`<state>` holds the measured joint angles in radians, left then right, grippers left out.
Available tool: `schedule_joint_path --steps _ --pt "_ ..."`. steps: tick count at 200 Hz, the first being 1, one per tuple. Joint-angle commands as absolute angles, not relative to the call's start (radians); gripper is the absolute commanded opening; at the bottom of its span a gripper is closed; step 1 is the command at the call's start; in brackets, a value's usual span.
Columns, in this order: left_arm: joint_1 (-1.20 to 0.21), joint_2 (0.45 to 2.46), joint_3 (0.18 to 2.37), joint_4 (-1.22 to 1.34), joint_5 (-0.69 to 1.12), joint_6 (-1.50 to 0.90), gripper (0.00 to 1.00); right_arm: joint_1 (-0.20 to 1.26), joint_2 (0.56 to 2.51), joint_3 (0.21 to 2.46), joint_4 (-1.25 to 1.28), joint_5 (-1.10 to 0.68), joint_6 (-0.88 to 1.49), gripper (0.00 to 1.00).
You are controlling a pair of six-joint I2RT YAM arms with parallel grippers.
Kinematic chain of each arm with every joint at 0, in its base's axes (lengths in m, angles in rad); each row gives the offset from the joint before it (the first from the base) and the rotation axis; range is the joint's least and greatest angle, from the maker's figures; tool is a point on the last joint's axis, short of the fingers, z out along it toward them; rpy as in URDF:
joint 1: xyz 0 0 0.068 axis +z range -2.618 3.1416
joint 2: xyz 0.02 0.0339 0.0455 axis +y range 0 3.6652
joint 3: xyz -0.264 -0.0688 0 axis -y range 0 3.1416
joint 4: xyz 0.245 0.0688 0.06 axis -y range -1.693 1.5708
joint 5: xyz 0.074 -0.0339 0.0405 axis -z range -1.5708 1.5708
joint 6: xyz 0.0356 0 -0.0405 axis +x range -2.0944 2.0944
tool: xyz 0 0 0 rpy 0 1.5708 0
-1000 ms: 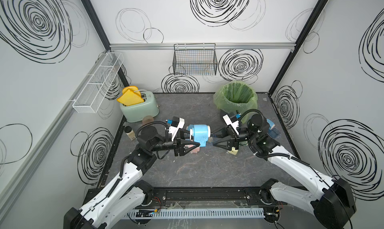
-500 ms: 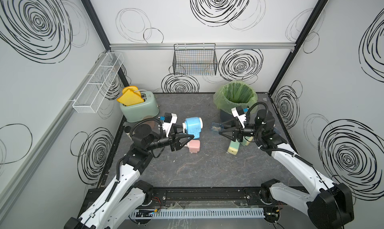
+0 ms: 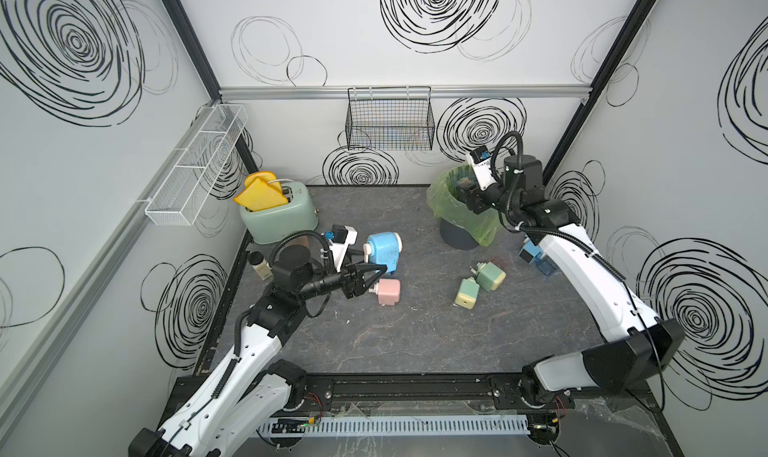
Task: Take out the pencil sharpener tray and clean the shavings
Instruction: Pour the shavings into the trash bin.
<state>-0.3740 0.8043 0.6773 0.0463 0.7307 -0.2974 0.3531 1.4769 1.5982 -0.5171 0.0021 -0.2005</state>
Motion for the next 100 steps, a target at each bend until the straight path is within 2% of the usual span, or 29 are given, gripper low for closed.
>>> schedule_joint_path --steps 1,30,52,83,100 --pt "-0.399 0.769 0.721 0.072 0.698 -0.252 0.34 0.33 1.531 1.726 -0.698 0.217 -0.291 0.52" --pt "-0.422 0.745 0.724 0.058 0.683 -0.24 0.35 0.332 1.671 1.939 -0.824 0.323 -0.349 0.52" --pt "-0.431 0.734 0.728 0.047 0.668 -0.231 0.35 0.374 1.728 1.997 -0.875 0.468 -0.386 0.53" --pt "-0.446 0.73 0.732 0.04 0.66 -0.225 0.35 0.42 1.752 1.901 -0.824 0.728 -0.499 0.54" --pt "-0.449 0.726 0.732 0.039 0.661 -0.223 0.35 0.422 1.741 1.835 -0.745 0.813 -0.565 0.54"
